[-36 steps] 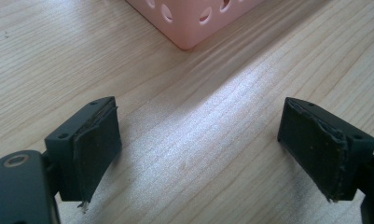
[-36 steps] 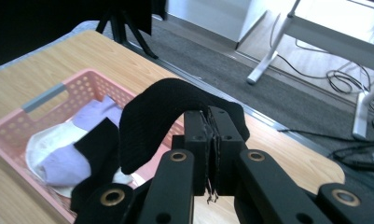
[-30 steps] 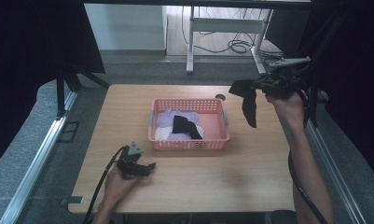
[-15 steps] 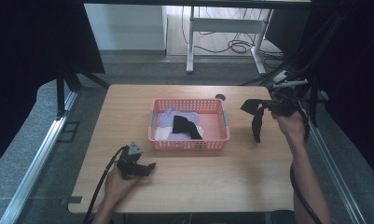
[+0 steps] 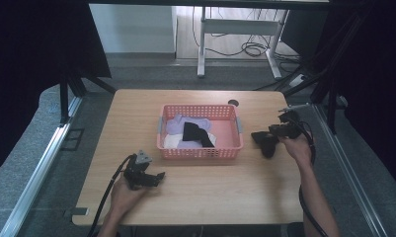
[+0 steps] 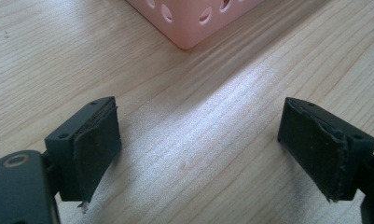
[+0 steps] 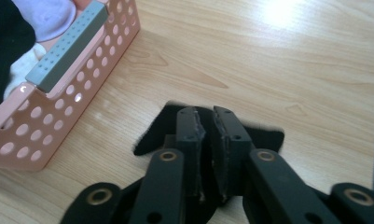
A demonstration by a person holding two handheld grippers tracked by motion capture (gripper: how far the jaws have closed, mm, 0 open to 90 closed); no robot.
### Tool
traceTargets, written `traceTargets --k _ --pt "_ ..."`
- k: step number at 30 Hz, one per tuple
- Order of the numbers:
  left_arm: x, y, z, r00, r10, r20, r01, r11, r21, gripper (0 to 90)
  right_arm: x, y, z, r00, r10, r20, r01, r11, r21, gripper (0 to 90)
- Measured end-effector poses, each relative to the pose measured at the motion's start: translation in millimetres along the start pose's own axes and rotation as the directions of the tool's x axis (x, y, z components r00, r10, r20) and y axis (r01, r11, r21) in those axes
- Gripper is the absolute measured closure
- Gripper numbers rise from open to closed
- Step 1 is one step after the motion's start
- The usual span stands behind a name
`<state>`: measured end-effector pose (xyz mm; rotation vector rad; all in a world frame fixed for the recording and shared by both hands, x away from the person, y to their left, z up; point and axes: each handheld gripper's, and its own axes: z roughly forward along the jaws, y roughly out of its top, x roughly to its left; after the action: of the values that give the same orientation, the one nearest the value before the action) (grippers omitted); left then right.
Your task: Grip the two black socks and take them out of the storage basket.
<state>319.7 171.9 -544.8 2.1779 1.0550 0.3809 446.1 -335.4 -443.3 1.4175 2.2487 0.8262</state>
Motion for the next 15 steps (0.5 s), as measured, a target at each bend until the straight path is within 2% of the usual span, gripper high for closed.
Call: traceTargets --k 1,6,7,9,13,15 --pt "0.0 0.0 0.0 1.0 0.0 0.0 0.0 1.0 0.0 12.8 0.6 1.9 -3.0 0.9999 0.01 -0.004 -0.01 1.0 -0.02 70.5" --pt "0.2 0.0 -0.1 1.0 0.003 0.0 -0.003 1.0 0.002 12.8 3.8 9.2 -12.1 1.0 0.003 -0.008 -0.003 0.999 -0.047 62.1" --pt "0.3 0.0 -0.2 1.0 0.004 0.0 -0.004 1.0 0.003 12.8 8.5 13.9 -16.3 0.9997 -0.003 -0.025 0.001 0.998 -0.064 57.5" --pt "0.2 0.0 -0.2 1.0 0.003 0.0 -0.003 1.0 0.003 12.8 10.5 15.5 -17.1 0.9995 -0.007 -0.032 0.005 0.998 -0.066 55.8" --pt "0.3 0.0 -0.2 1.0 0.004 0.0 -0.004 1.0 0.003 12.8 25.8 25.3 -18.8 0.9973 -0.043 -0.06 0.037 0.996 -0.087 49.2" --pt "0.3 0.0 -0.2 1.0 0.004 0.0 -0.004 1.0 0.003 12.8 38.6 32.6 -15.8 0.9939 -0.08 -0.076 0.073 0.993 -0.087 47.0"
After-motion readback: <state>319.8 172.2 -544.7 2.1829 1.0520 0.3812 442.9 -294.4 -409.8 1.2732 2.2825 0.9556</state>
